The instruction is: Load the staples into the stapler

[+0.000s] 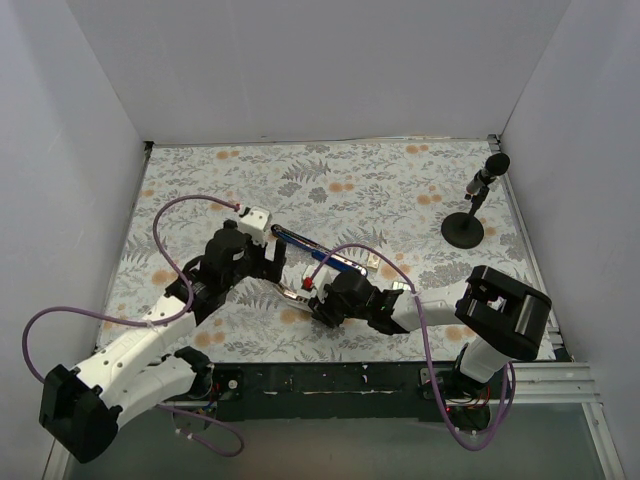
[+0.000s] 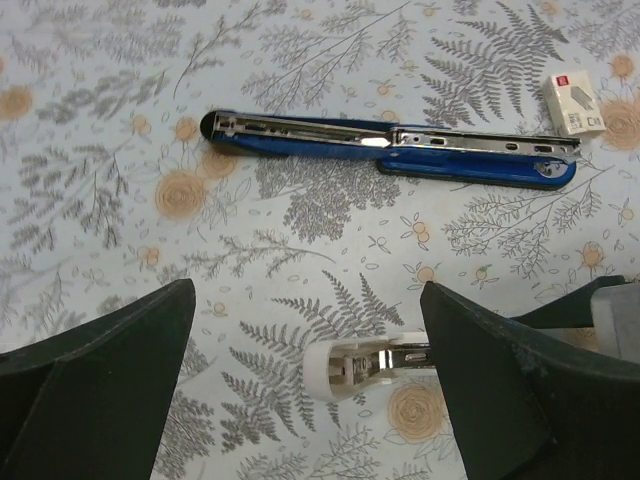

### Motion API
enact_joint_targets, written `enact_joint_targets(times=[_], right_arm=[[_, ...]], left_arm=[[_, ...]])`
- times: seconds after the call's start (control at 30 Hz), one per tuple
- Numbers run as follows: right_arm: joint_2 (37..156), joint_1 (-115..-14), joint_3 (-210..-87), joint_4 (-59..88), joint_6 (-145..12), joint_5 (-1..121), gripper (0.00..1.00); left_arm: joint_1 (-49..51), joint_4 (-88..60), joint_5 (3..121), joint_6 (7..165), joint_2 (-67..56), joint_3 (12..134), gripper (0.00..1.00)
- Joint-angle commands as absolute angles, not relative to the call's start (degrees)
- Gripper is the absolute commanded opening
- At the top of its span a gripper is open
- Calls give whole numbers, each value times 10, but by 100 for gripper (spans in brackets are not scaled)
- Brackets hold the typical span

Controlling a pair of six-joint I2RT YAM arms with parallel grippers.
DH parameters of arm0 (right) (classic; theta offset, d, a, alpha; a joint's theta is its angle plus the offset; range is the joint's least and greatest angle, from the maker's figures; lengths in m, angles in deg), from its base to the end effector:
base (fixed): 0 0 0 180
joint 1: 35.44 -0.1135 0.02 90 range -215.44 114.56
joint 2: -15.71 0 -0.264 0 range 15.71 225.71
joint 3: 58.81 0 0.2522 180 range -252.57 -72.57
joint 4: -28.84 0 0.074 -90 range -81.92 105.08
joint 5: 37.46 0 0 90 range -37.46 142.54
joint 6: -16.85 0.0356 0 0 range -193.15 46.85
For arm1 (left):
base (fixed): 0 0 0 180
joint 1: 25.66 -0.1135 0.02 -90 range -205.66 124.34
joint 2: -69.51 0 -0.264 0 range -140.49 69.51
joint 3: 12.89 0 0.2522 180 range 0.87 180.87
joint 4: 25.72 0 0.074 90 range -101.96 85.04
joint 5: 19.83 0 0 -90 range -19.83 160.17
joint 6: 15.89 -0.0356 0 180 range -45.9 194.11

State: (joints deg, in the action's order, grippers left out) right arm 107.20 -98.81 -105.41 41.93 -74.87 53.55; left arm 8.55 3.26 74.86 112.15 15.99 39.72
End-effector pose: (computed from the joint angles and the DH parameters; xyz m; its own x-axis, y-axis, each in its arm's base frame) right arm 0.1333 0.2673 0.1417 -0.2091 -0.4839 -0.8498 -0.9072 0.4204 -0.0162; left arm 0.1754 -0.1157 0.2672 -0.6337 -0.3118 -0.7079 0.1412 0.8532 -0.5022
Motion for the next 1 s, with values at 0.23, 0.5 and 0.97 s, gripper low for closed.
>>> enact_joint_targets(times=[0.23, 0.5, 0.97], right_arm=[[1088, -992, -1023, 317, -755, 558, 46], [1084, -992, -1018, 317, -756, 558, 53], [981, -991, -1059, 245, -748, 537, 67]], left_arm=[[84, 10, 802, 1365, 213, 308, 98], [84, 12, 790, 1368, 183, 312, 98], [84, 25, 845, 1354, 278, 361, 98]])
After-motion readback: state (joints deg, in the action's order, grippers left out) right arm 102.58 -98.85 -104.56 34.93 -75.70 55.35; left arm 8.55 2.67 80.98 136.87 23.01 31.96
